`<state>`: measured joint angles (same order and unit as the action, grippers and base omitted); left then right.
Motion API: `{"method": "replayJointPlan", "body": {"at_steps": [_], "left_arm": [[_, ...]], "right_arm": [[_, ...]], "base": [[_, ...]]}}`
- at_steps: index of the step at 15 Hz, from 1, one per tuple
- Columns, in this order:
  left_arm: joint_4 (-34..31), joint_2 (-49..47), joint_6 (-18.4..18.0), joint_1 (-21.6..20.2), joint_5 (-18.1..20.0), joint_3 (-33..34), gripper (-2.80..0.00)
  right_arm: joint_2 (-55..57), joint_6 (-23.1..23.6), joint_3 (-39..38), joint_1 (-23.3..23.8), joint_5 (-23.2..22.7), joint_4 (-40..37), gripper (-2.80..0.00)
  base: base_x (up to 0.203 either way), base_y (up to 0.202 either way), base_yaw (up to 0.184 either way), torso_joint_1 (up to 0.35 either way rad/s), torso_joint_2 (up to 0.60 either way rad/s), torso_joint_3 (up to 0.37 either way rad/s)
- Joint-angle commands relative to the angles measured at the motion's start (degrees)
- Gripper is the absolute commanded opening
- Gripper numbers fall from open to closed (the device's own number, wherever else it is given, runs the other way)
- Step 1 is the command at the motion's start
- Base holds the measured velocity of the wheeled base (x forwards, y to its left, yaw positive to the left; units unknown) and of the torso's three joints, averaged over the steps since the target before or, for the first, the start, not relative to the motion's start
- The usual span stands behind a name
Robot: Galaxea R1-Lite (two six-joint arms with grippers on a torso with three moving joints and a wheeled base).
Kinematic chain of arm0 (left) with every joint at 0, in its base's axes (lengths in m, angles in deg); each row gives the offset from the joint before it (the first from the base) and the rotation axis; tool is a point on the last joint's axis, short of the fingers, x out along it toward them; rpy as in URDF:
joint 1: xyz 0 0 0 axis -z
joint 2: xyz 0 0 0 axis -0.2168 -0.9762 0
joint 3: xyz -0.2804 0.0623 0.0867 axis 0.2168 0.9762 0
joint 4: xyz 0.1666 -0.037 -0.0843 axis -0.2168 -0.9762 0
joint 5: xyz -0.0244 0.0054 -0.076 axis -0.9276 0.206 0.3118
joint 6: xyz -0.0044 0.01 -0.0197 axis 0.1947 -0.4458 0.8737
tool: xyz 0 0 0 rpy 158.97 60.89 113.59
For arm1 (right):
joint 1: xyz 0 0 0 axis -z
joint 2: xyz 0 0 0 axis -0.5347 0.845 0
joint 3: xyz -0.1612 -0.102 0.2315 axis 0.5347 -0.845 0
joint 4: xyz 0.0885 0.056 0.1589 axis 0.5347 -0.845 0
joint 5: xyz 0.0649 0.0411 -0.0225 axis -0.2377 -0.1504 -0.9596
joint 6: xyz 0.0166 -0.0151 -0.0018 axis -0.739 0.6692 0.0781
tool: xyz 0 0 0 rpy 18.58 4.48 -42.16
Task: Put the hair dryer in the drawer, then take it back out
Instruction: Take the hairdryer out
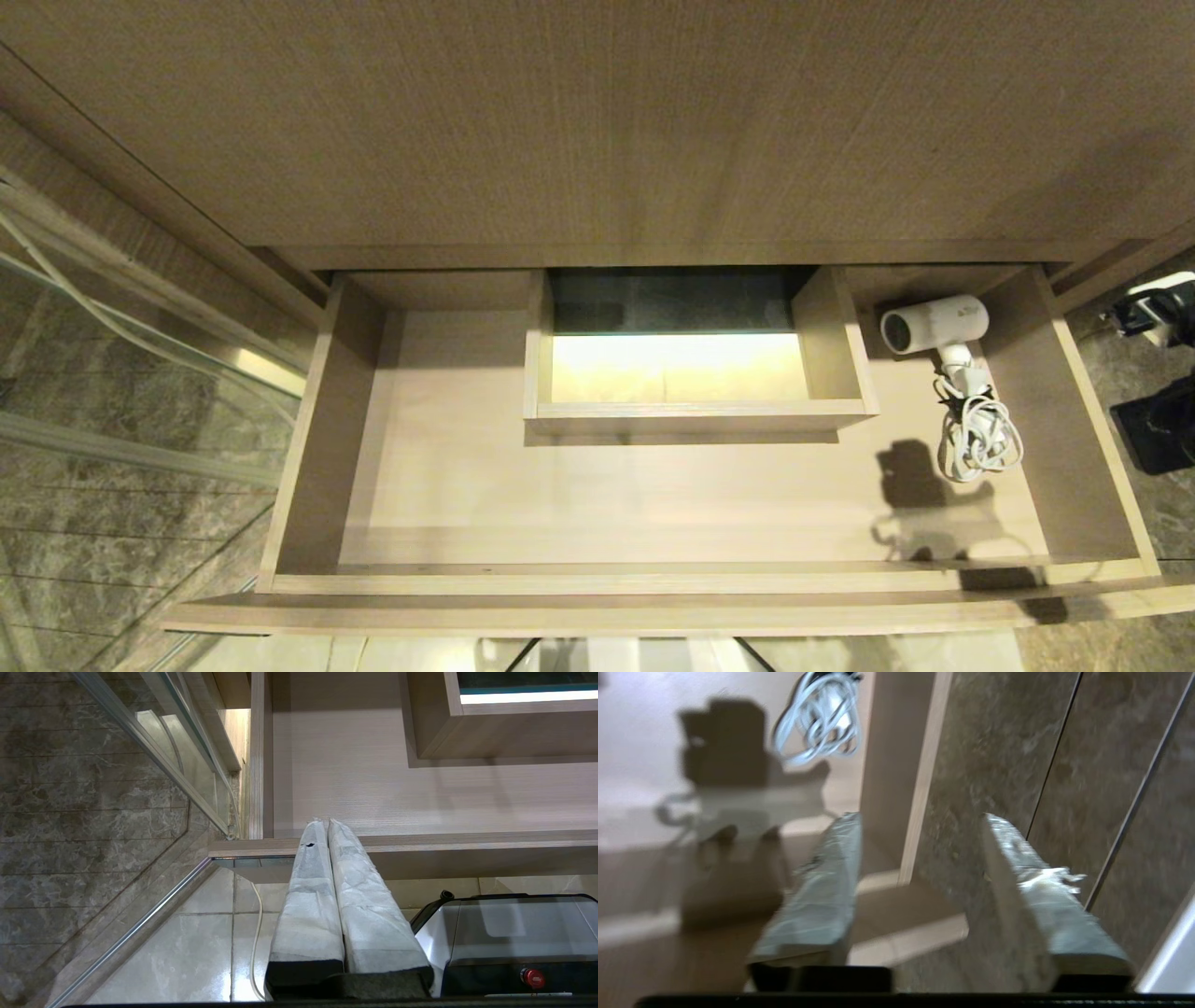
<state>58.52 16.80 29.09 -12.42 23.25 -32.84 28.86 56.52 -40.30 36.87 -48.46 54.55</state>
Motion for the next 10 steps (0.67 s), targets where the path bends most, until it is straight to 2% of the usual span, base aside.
{"method": "replayJointPlan", "body": {"at_steps": [1,3,6,10], "left_arm": [[0.0,0.0,0.02,-0.01,-0.02,0.09,-2.8],[0.0,0.0,0.02,-0.01,-0.02,0.09,-2.8],[0.0,0.0,0.02,-0.01,-0.02,0.09,-2.8],[0.0,0.0,0.02,-0.01,-0.02,0.09,-2.8]], "right_arm": [[10.44,-0.18,6.32,2.24,-0.12,0.37,0.0],[15.39,-1.61,10.37,3.51,-3.45,1.69,0.0],[22.86,-3.79,16.3,4.57,-12.97,2.24,0.0],[32.08,-4.87,23.39,6.59,-20.22,2.79,0.0]], "base": [[0.0,0.0,0.0,0.0,0.0,0.0],[0.0,0.0,0.0,0.0,0.0,0.0],[0.0,0.0,0.0,0.0,0.0,0.0],[0.0,0.0,0.0,0.0,0.0,0.0]]}}
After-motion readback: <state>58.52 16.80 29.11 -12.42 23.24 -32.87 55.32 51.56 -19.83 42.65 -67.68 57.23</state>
